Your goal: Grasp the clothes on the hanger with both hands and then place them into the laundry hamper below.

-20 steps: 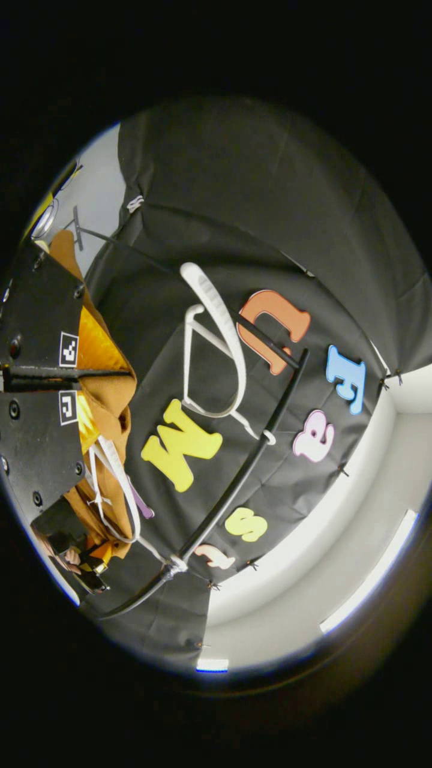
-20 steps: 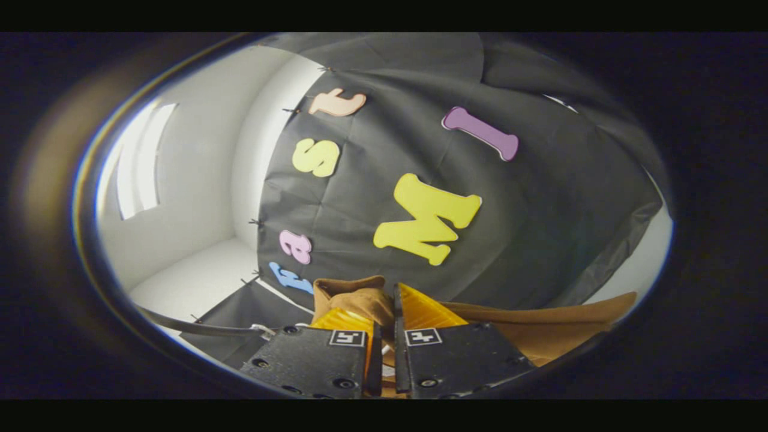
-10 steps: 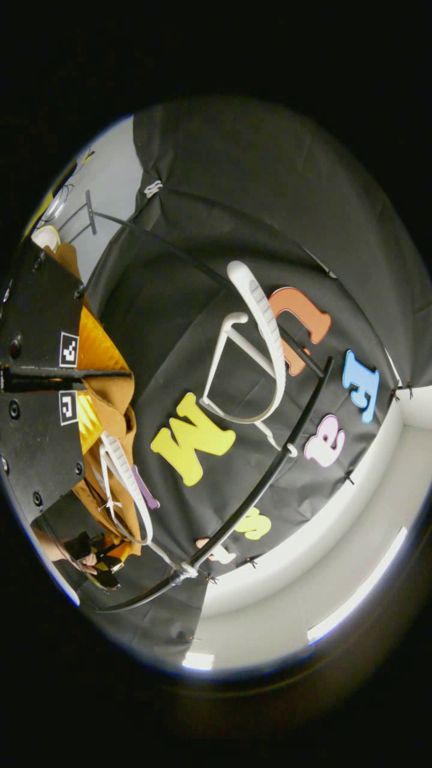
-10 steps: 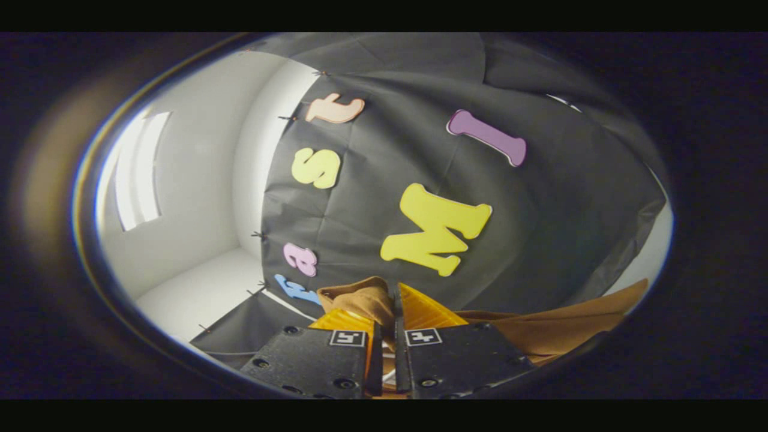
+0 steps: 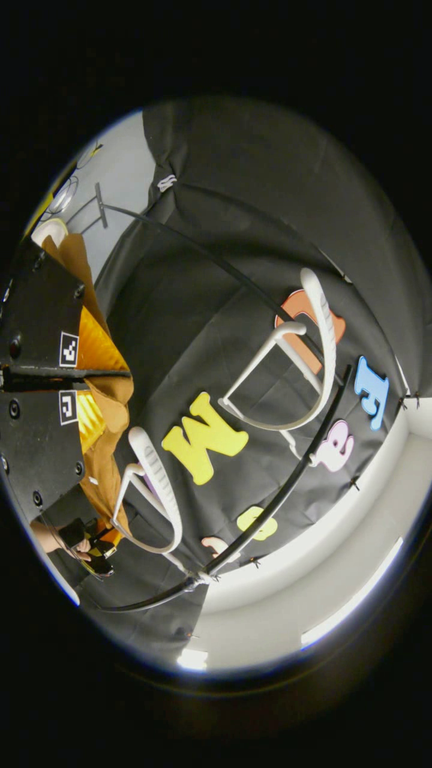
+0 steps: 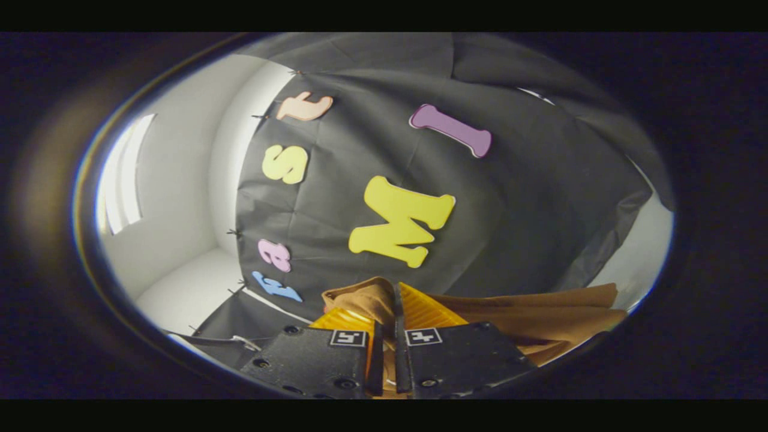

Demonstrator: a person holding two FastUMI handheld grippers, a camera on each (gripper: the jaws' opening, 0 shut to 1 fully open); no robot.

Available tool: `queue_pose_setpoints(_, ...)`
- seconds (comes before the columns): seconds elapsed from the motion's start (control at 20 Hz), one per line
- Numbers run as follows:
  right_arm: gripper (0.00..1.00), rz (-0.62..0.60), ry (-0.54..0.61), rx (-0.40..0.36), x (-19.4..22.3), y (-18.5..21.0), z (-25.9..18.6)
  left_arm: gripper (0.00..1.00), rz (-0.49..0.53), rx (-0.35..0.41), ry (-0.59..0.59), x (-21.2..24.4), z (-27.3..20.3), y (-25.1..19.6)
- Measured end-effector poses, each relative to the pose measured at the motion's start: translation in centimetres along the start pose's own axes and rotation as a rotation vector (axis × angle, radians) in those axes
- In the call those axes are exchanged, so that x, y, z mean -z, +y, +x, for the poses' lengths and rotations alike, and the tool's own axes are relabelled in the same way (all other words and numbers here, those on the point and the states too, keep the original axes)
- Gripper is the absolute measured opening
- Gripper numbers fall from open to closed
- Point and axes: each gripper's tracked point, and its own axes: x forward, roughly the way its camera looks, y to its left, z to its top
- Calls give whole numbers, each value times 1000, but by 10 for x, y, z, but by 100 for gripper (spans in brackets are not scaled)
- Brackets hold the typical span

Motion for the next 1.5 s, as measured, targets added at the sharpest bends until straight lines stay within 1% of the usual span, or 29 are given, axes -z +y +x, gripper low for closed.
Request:
queue_pose_setpoints(0.05,9,-1,4,11,3,-6,-3,0,9,-5,9,3,-2,0)
queue_pose_setpoints(0.1,12,-4,10,20,7,-10,-6,0,19,-9,14,7,-6,-1)
queue_pose_setpoints(0.15,10,-6,16,35,11,-17,-9,0,31,-12,19,10,-9,-1)
queue_pose_setpoints(0.2,9,-6,25,45,16,-23,-10,0,42,-14,28,13,-11,-2)
queue_pose_setpoints(0.5,10,-3,115,111,56,-51,-28,0,98,-56,71,38,-29,-5)
queue_pose_setpoints(0.65,10,4,163,117,76,-54,-27,0,97,-66,75,47,-36,-13)
queue_pose_setpoints(0.7,9,15,180,111,85,-52,-33,0,97,-65,78,51,-42,-15)
queue_pose_setpoints(0.75,10,25,197,109,93,-51,-39,0,99,-66,83,55,-47,-19)
queue_pose_setpoints(0.85,12,33,235,111,110,-52,-52,0,121,-76,96,64,-55,-27)
queue_pose_setpoints(1.0,9,14,308,122,139,-53,-61,0,172,-89,117,79,-66,-42)
queue_pose_setpoints(1.15,12,-10,384,120,166,-47,-70,0,205,-66,136,88,-70,-67)
queue_pose_setpoints(1.3,9,-36,472,94,200,-32,-85,0,246,-26,146,99,-71,-94)
queue_pose_setpoints(1.45,11,-63,545,61,227,-15,-94,0,283,15,161,109,-75,-118)
queue_pose_setpoints(1.5,10,-67,565,49,232,-10,-95,7,293,22,164,111,-73,-125)
